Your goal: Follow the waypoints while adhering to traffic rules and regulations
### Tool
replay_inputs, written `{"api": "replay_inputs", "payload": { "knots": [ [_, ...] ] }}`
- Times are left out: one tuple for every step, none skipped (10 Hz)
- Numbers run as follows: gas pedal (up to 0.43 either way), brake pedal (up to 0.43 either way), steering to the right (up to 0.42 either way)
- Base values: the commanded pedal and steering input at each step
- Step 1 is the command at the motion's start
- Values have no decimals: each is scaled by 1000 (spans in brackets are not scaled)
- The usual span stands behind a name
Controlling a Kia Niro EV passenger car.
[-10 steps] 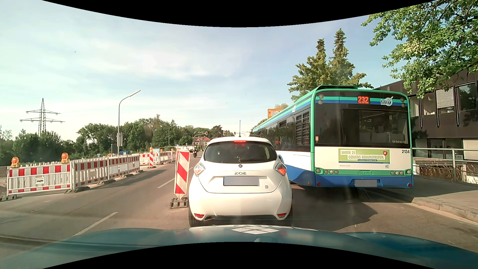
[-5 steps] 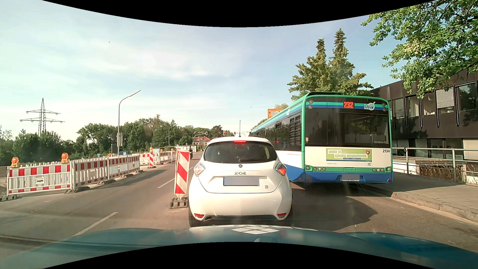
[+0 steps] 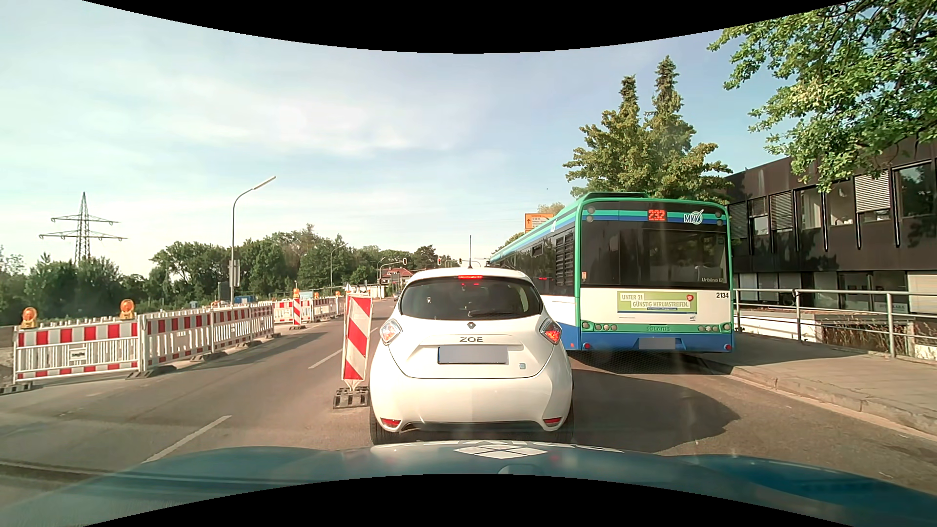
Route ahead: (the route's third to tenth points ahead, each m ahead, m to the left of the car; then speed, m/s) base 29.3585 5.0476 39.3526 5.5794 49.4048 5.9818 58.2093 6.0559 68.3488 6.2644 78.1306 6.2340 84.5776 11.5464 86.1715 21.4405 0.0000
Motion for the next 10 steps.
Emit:
{"api": "replay_inputs", "payload": {
  "knots": [
    [0, 274, -15],
    [0, 274, -14],
    [0, 274, -15],
    [0, 274, -14],
    [0, 274, -14],
    [0, 274, -14],
    [0, 274, -14],
    [0, 274, -14],
    [0, 274, -14],
    [0, 274, -14]
  ]
}}
